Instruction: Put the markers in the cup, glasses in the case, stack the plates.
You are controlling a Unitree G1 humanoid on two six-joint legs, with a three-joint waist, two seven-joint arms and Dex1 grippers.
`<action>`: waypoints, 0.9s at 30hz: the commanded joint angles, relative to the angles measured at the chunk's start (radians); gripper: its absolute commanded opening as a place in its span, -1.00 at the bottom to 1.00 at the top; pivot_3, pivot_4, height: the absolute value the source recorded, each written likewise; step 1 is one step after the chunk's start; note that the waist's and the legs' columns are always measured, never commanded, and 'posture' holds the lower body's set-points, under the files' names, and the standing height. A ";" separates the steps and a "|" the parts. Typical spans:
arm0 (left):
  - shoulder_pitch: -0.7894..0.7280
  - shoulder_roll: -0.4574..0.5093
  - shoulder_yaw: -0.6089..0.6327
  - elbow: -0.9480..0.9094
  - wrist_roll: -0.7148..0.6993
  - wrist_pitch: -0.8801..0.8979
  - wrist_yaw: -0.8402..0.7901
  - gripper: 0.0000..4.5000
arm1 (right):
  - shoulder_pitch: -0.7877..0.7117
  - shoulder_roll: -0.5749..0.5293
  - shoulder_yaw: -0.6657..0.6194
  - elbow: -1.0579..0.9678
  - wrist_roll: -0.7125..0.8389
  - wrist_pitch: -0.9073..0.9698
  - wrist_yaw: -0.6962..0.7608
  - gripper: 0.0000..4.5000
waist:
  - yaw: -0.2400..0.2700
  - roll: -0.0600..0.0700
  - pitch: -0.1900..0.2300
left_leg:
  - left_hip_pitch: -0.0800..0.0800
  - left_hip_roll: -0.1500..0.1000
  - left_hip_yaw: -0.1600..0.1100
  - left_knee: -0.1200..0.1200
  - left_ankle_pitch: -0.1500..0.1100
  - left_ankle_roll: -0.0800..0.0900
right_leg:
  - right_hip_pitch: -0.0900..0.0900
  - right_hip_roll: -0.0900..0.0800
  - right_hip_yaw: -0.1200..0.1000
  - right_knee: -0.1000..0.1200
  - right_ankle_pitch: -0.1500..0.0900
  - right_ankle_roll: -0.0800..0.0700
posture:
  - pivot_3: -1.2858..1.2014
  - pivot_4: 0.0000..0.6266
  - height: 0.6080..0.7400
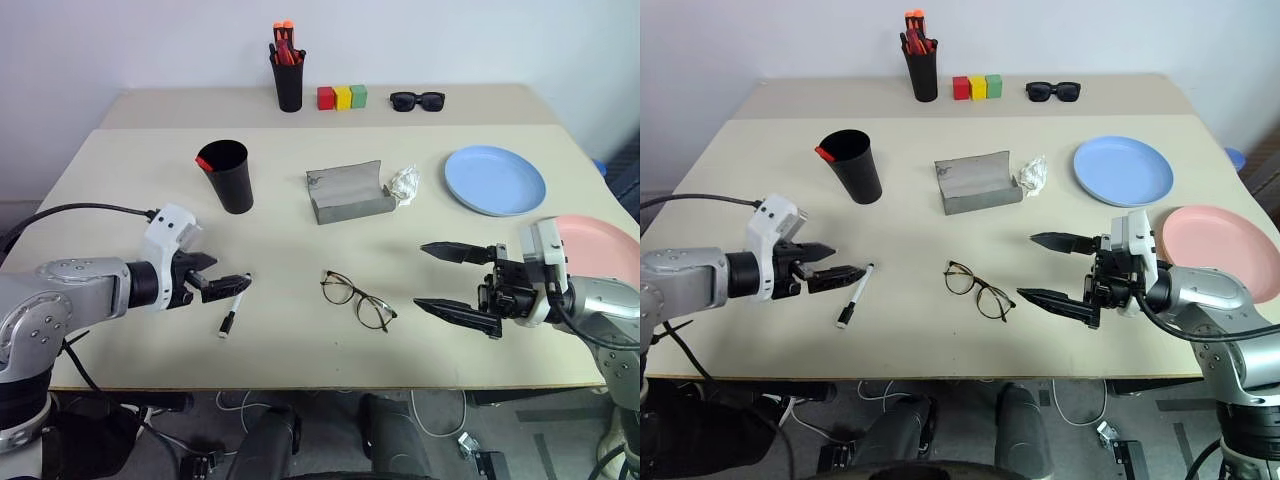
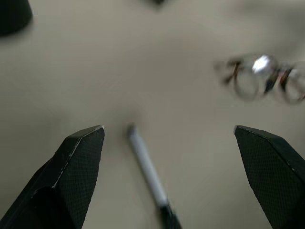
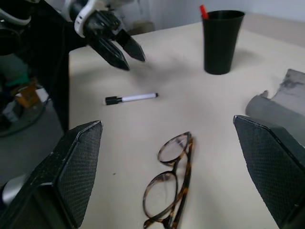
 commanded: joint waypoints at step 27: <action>0.085 0.128 -0.288 0.165 -0.892 -0.189 0.966 -0.29 | 0.026 0.009 -0.013 -0.034 -0.019 -0.049 -0.014 1.00 | 0.023 0.000 0.000 | 0.002 0.001 0.009 0.000 -0.001 -0.001 | -0.002 0.000 0.009 -0.001 0.001 -0.008 | 0.03 -0.52 1.00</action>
